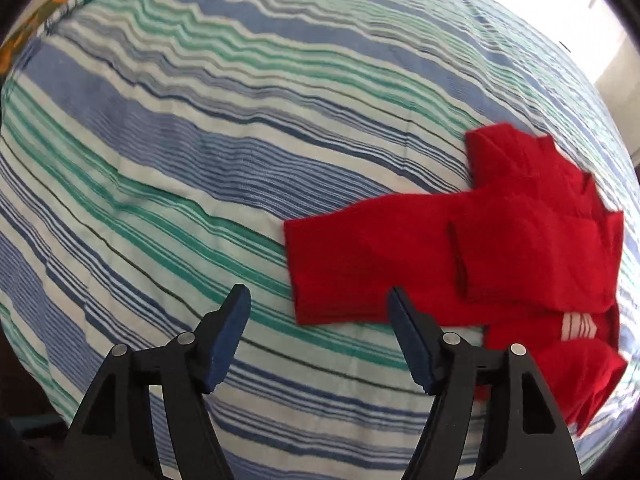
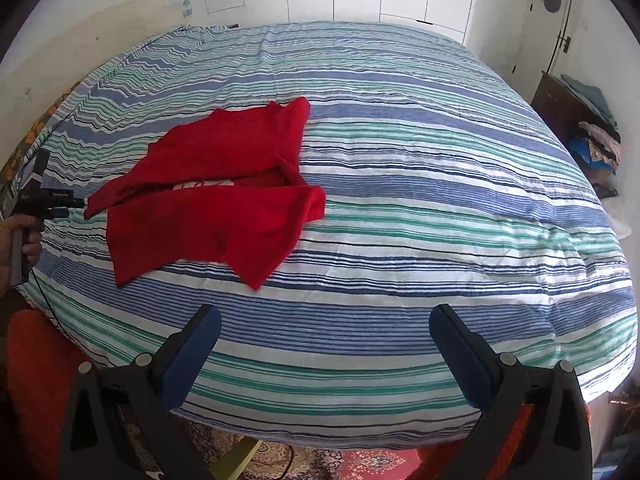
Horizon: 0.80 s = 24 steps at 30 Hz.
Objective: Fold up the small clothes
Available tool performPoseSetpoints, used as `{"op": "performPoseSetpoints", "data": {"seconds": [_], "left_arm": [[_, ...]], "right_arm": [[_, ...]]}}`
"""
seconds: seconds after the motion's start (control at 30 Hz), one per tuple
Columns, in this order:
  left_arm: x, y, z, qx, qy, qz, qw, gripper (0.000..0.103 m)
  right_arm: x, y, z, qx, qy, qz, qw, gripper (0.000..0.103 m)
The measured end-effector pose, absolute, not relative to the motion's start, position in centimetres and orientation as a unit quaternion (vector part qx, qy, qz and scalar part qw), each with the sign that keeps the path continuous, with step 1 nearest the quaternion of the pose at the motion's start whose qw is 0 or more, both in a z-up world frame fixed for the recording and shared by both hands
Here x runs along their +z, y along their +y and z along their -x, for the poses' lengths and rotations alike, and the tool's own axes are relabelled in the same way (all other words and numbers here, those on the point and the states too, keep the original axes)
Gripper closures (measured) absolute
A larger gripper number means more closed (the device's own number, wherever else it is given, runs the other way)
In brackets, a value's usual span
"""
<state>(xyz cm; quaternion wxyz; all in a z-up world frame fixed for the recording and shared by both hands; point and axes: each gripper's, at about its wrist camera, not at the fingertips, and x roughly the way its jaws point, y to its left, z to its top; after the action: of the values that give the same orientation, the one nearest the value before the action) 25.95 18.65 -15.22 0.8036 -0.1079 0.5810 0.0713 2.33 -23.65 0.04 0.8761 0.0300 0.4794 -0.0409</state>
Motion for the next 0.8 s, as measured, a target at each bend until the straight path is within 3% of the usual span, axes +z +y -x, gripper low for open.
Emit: {"op": "performPoseSetpoints", "data": {"seconds": [0.17, 0.23, 0.27, 0.4, 0.53, 0.73, 0.8], "left_arm": [[-17.9, 21.6, -27.2, 0.094, 0.575, 0.246, 0.775, 0.036], [-18.1, 21.7, -27.4, 0.079, 0.567, 0.26, 0.777, 0.082], [-18.3, 21.7, -27.5, 0.065, 0.574, 0.265, 0.772, 0.097], [-14.4, 22.6, -26.8, 0.079, 0.542, 0.222, 0.807, 0.099], [-10.6, 28.6, -25.1, 0.187, 0.496, 0.188, 0.827, 0.099], [-13.3, 33.0, -24.1, 0.263, 0.533, 0.133, 0.793, 0.096], [-14.0, 33.6, -23.5, 0.29, 0.543, 0.13, 0.778, 0.091]], "right_arm": [[-0.3, -22.2, -1.4, -0.032, 0.481, -0.025, 0.876, 0.0], [-1.1, -22.0, -0.8, -0.032, 0.493, -0.027, 0.869, 0.0], [-1.5, -22.1, -0.6, -0.032, 0.499, -0.029, 0.866, 0.0], [-2.1, -22.8, -0.5, -0.042, 0.509, -0.035, 0.859, 0.0], [-1.3, -23.4, -0.4, -0.058, 0.494, -0.027, 0.867, 0.0], [-2.3, -23.4, -0.7, -0.052, 0.506, -0.034, 0.86, 0.0], [-2.0, -23.3, -0.6, -0.051, 0.502, -0.034, 0.863, 0.0]]}}
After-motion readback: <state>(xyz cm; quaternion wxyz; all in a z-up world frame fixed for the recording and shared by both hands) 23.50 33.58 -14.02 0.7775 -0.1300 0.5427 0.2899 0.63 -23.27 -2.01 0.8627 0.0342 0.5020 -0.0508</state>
